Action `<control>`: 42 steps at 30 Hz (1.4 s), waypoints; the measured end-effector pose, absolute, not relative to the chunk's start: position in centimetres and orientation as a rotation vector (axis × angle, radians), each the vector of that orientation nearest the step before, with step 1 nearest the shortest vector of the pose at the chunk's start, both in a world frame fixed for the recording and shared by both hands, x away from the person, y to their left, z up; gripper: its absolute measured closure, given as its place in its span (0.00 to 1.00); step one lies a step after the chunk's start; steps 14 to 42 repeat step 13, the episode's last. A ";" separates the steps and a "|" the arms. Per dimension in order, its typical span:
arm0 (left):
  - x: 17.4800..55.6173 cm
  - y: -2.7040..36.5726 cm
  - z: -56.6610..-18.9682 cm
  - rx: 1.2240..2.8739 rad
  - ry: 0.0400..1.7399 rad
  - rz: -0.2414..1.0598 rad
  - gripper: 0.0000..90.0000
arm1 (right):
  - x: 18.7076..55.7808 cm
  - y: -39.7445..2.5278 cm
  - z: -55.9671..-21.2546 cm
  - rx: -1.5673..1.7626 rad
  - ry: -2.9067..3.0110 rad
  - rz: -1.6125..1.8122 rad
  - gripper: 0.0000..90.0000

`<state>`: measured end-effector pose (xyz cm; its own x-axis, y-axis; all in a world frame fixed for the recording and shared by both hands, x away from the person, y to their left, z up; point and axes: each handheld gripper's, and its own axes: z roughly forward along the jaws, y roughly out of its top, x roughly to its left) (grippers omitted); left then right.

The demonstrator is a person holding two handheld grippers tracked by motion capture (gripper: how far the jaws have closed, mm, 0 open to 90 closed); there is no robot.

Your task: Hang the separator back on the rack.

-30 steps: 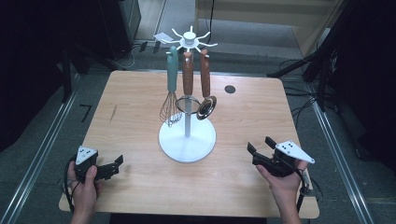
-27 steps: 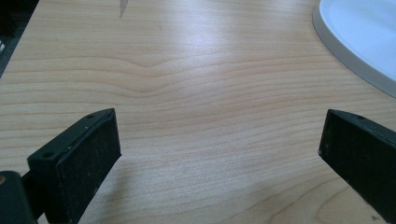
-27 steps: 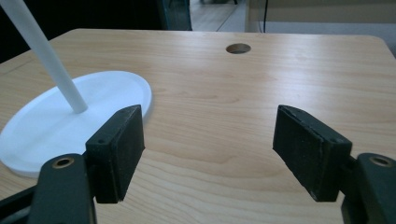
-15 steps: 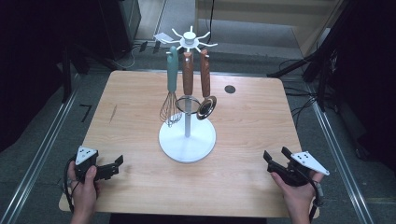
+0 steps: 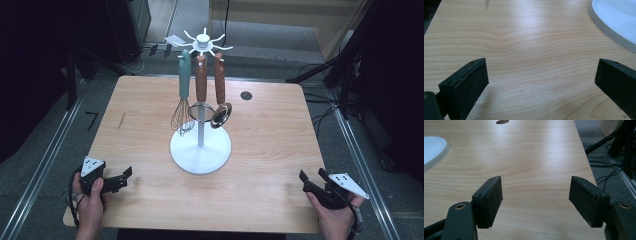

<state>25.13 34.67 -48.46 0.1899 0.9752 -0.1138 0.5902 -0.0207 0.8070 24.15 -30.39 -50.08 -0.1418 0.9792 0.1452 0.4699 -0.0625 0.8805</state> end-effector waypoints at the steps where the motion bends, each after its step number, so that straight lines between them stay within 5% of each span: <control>1: 25.1 34.7 -48.5 1.705 1.491 0.638 0.00 | 24.2 -30.5 -50.4 1.577 1.646 1.165 0.31; 42: 25.2 34.6 -48.5 1.722 1.487 0.635 0.00 | 24.8 -30.2 -50.9 1.579 1.712 1.108 0.29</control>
